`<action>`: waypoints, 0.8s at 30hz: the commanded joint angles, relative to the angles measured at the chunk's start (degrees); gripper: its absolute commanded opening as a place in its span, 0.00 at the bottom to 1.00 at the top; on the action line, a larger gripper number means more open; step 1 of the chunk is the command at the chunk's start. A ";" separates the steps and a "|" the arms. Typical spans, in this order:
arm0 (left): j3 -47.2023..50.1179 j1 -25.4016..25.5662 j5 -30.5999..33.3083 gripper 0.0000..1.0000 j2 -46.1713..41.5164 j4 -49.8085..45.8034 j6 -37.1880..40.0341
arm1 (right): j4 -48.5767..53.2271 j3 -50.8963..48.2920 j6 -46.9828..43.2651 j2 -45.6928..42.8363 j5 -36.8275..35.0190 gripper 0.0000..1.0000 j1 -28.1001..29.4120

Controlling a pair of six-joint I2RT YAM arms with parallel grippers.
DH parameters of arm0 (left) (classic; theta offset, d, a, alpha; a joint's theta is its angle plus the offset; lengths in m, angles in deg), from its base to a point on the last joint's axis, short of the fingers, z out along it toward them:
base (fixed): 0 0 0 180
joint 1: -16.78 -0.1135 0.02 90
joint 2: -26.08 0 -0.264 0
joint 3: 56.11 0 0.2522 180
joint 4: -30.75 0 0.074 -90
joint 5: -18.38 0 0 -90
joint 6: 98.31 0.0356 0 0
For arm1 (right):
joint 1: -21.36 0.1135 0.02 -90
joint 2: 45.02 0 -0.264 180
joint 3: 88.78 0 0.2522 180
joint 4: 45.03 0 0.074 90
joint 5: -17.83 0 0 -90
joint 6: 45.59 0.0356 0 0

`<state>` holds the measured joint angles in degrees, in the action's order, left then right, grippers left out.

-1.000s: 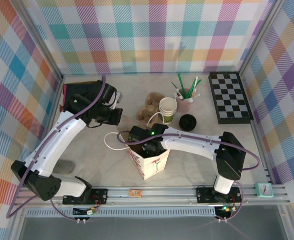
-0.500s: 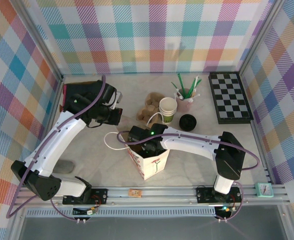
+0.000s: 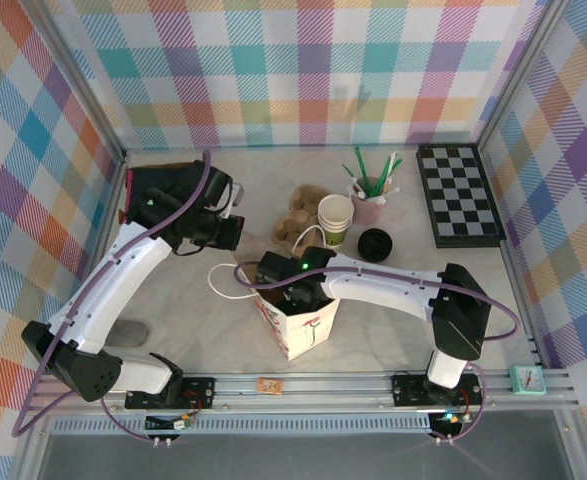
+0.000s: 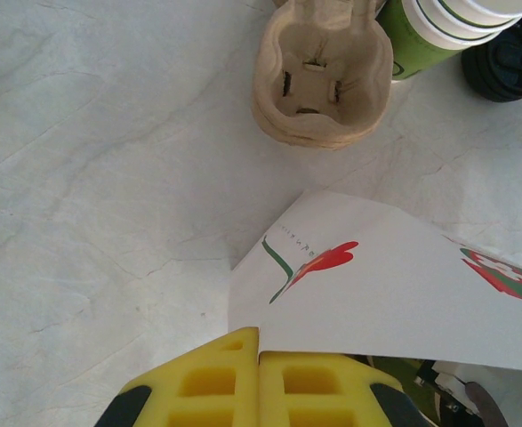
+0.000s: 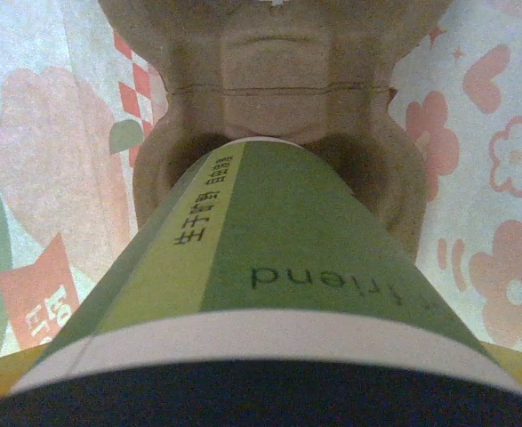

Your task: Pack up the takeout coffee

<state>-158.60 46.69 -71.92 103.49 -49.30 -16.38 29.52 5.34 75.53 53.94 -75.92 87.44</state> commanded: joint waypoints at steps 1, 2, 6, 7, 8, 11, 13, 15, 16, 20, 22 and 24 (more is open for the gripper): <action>-0.22 -1.26 5.04 0.00 -2.00 2.20 -0.06 | 7.98 -1.30 1.12 -1.69 1.50 0.36 0.69; -0.22 -1.26 5.05 0.00 -2.00 2.21 -0.10 | 8.04 -1.30 1.12 -1.87 1.53 0.36 0.78; -0.07 -1.35 5.07 0.00 -1.82 2.47 -0.05 | 8.15 -1.76 1.43 -2.54 1.20 0.36 0.78; -0.13 -1.35 4.90 0.00 -1.75 2.47 -0.10 | 8.11 -1.83 1.47 -2.56 1.24 0.36 0.78; -0.16 -1.35 4.89 0.00 -1.80 2.47 -0.14 | 8.11 -1.81 1.45 -2.59 1.29 0.36 0.79; -0.15 -1.35 4.98 0.00 -1.90 2.56 -0.19 | 8.08 -1.55 1.36 -2.40 1.15 0.36 0.80; -0.01 -1.35 5.02 0.00 -2.00 2.56 -0.27 | 7.82 -1.76 1.32 -2.46 1.01 0.36 0.78; 0.12 -1.35 5.09 0.00 -2.16 2.78 -0.27 | 7.53 -2.08 1.39 -2.36 1.10 0.36 0.80; 0.30 -1.35 5.04 0.00 -2.32 2.90 -0.36 | 7.42 -2.32 1.40 -2.07 1.26 0.36 0.79; 0.49 -1.35 4.71 0.00 -2.34 3.14 -0.36 | 5.70 -3.67 1.48 -1.12 2.04 0.36 0.81; 0.57 -1.35 4.63 0.00 -2.42 3.24 -0.36 | 5.06 -3.99 1.57 -0.69 2.19 0.36 0.89; 0.66 -1.35 4.63 0.00 -2.51 3.42 -0.36 | 4.31 -4.33 1.65 -0.46 2.16 0.36 0.89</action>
<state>-158.08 46.69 -71.98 103.42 -48.95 -16.40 28.28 3.28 75.72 52.69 -75.48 87.44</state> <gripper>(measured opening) 0.057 0.821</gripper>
